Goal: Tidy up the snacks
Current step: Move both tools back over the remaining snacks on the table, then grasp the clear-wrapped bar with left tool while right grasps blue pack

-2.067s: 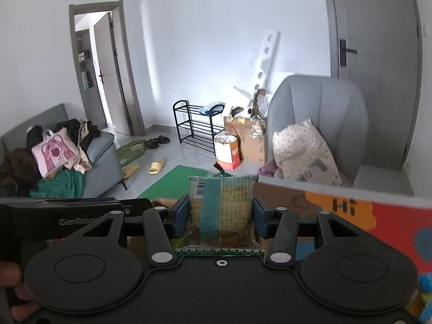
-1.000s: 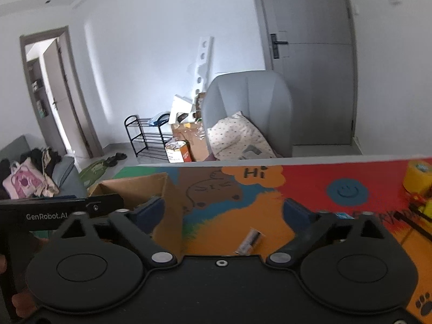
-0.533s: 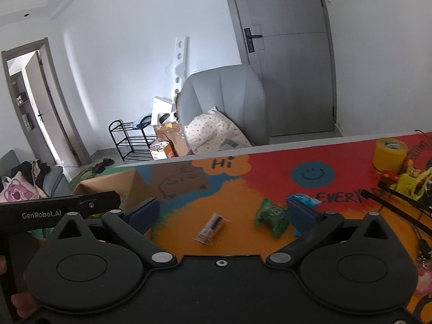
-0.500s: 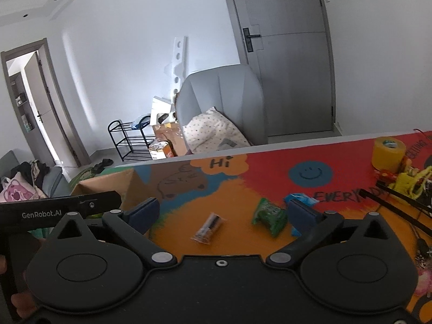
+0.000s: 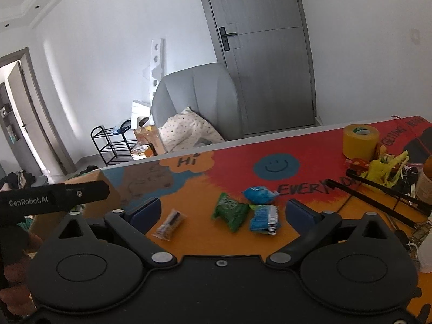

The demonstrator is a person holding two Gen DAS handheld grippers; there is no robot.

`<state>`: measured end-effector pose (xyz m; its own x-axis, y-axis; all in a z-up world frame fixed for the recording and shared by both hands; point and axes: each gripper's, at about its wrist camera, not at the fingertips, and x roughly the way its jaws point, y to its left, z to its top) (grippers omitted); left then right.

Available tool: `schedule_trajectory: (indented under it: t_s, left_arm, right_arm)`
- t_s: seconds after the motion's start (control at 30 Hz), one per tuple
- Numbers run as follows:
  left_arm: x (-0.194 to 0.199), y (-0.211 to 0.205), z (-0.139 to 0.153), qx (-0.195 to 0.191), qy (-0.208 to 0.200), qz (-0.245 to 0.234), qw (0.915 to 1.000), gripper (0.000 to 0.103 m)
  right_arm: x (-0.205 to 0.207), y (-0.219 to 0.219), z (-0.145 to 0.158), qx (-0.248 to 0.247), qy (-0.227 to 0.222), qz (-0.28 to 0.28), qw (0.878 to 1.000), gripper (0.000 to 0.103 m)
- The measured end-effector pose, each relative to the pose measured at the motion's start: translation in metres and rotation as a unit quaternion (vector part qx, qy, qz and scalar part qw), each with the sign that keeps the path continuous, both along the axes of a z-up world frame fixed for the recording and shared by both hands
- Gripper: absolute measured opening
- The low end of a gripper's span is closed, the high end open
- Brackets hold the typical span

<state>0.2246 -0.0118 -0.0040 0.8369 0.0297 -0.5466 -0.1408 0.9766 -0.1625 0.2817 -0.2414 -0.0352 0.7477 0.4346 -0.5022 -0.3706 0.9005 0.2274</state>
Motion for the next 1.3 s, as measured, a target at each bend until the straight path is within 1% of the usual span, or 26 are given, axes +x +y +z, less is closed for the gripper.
schedule_trajectory:
  t_s: [0.1, 0.17, 0.2, 0.27, 0.37, 0.47, 0.63, 0.77, 0.9, 1.0, 1.1, 1.17, 1.3]
  left_arm:
    - [0.005, -0.009, -0.001, 0.005, -0.002, -0.006, 1.0000, 0.098]
    - [0.010, -0.015, -0.003, 0.007, 0.000, -0.012, 0.9999, 0.093]
    - [0.014, -0.018, -0.005, 0.007, 0.003, -0.016, 0.9999, 0.092]
    - [0.020, -0.022, -0.009, 0.005, 0.009, -0.020, 0.9997, 0.084]
    - [0.031, -0.029, -0.016, 0.004, 0.022, -0.026, 0.9994, 0.076]
    - [0.043, -0.035, -0.026, 0.005, 0.035, -0.028, 0.9990, 0.071]
    - [0.059, -0.040, -0.042, 0.011, 0.054, -0.022, 0.9982, 0.067]
    - [0.071, -0.040, -0.055, 0.014, 0.072, -0.015, 0.9972, 0.061]
    - [0.082, -0.039, -0.068, 0.019, 0.090, -0.007, 0.9957, 0.057]
    - [0.088, -0.039, -0.075, 0.022, 0.095, 0.001, 0.9952, 0.055]
    - [0.094, -0.038, -0.083, 0.025, 0.103, 0.010, 0.9943, 0.051]
    - [0.098, -0.037, -0.087, 0.023, 0.111, 0.011, 0.9935, 0.047]
    - [0.101, -0.038, -0.095, 0.025, 0.123, 0.008, 0.9920, 0.045]
  right_arm:
    - [0.006, -0.005, -0.005, 0.002, 0.008, -0.002, 1.000, 0.091]
    - [0.010, -0.008, -0.009, 0.001, 0.013, -0.004, 1.000, 0.085]
    - [0.013, -0.010, -0.012, 0.002, 0.016, -0.005, 1.000, 0.083]
    - [0.018, -0.013, -0.017, 0.003, 0.024, -0.007, 1.000, 0.078]
    - [0.027, -0.018, -0.025, 0.004, 0.035, -0.012, 0.999, 0.074]
    - [0.036, -0.022, -0.032, 0.006, 0.046, -0.014, 0.999, 0.070]
    - [0.051, -0.024, -0.043, 0.007, 0.062, -0.014, 0.998, 0.068]
    - [0.063, -0.022, -0.054, 0.007, 0.072, -0.010, 0.997, 0.068]
    - [0.075, -0.019, -0.065, 0.006, 0.085, -0.011, 0.996, 0.066]
    - [0.081, -0.013, -0.070, -0.017, 0.077, -0.015, 0.997, 0.065]
    - [0.088, -0.011, -0.074, -0.012, 0.084, -0.011, 0.996, 0.064]
    - [0.091, -0.009, -0.077, -0.014, 0.087, -0.013, 0.996, 0.064]
    - [0.095, -0.006, -0.083, -0.015, 0.094, -0.012, 0.995, 0.063]
